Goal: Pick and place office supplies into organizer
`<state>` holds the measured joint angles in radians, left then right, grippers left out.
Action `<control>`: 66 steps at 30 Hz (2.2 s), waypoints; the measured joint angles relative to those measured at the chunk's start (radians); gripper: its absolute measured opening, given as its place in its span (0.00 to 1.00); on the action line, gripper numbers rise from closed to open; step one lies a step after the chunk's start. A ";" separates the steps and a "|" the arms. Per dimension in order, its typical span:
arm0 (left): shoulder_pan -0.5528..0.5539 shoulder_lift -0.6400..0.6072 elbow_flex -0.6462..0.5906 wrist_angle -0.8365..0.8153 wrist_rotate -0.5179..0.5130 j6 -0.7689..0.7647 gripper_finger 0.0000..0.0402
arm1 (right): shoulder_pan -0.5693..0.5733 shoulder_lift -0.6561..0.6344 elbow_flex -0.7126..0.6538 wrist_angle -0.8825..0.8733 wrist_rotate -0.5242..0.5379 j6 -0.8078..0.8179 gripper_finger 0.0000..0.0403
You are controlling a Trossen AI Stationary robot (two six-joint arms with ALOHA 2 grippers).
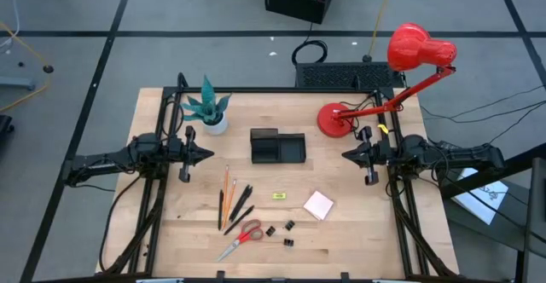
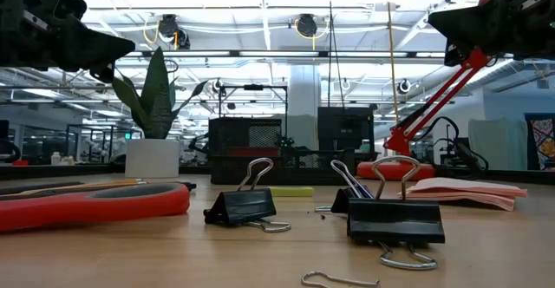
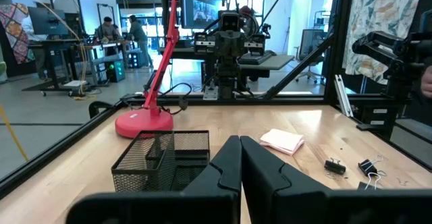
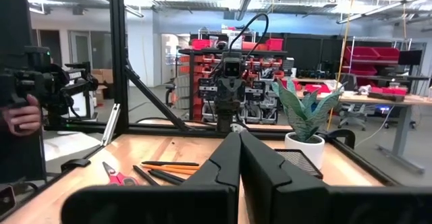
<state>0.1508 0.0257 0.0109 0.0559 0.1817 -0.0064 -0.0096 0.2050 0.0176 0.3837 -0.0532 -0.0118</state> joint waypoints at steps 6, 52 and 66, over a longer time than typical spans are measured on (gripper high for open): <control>0.000 0.000 0.000 0.001 0.000 0.001 0.02 | 0.000 0.000 0.000 0.000 0.000 0.052 0.01; 0.000 0.000 0.000 0.063 -0.113 0.238 0.02 | 0.079 0.302 0.330 -0.225 0.029 0.058 0.01; 0.000 0.000 0.000 0.060 -0.113 0.234 0.02 | 0.310 0.651 0.626 -0.543 0.242 -0.081 0.06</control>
<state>0.1505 0.0261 0.0109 0.1163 0.0685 0.2278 0.3005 0.8561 0.6440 -0.1589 0.1887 -0.0923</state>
